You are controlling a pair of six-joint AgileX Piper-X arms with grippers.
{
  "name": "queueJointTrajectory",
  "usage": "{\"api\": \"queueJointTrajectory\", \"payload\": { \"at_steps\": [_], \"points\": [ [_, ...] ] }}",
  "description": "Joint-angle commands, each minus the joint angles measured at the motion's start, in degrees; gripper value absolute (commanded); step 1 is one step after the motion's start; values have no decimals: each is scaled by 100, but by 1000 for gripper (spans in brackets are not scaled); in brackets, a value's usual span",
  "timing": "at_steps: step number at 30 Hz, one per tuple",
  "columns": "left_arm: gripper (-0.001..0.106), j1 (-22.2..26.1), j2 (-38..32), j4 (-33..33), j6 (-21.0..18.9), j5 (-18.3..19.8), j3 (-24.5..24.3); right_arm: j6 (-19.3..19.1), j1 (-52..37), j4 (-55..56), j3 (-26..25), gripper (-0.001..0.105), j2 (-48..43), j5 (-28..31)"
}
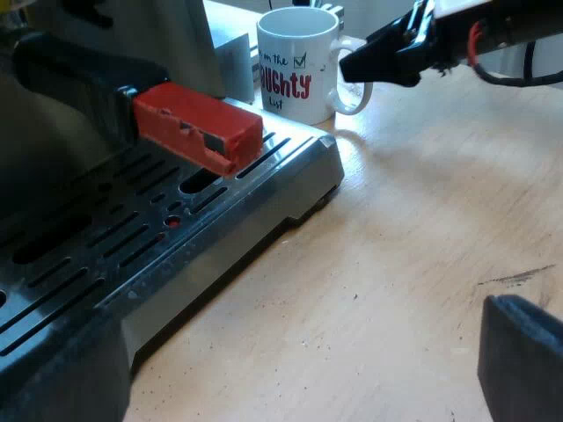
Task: Place mug into machine
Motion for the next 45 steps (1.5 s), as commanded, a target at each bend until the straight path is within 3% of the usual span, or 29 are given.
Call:
{"api": "queueJointTrajectory", "payload": {
  "at_steps": [1,4,7,11,13,21,27,34,37,43,45],
  "points": [
    [81,-28,19,-118,36,39,-17,13,17,-82,-117,70,145,-5],
    [81,-28,19,-135,36,39,-17,13,17,-82,-221,68,307,-5],
    [81,-28,19,-191,36,39,-17,13,17,-82,-282,49,425,-5],
    [81,-28,19,-190,36,39,-17,13,17,-82,-288,13,530,-5],
    [81,-28,19,-190,36,39,-17,13,17,-28,-288,0,535,-5],
    [81,-28,19,-190,36,39,-17,-19,17,302,-98,0,-116,-5],
    [81,-28,19,-194,36,39,-17,-583,17,2115,38,0,-1598,-5],
    [81,-28,19,-233,36,24,19,-677,74,3578,38,0,-3405,-51],
    [81,-28,19,-274,36,-58,131,-928,293,4291,38,0,-4046,-87],
    [81,-28,26,-331,36,-784,216,-987,1512,4811,38,0,-4940,-101],
    [81,-28,26,-331,36,-1131,266,-690,2087,4800,20,0,-4996,172]
  ]
}}
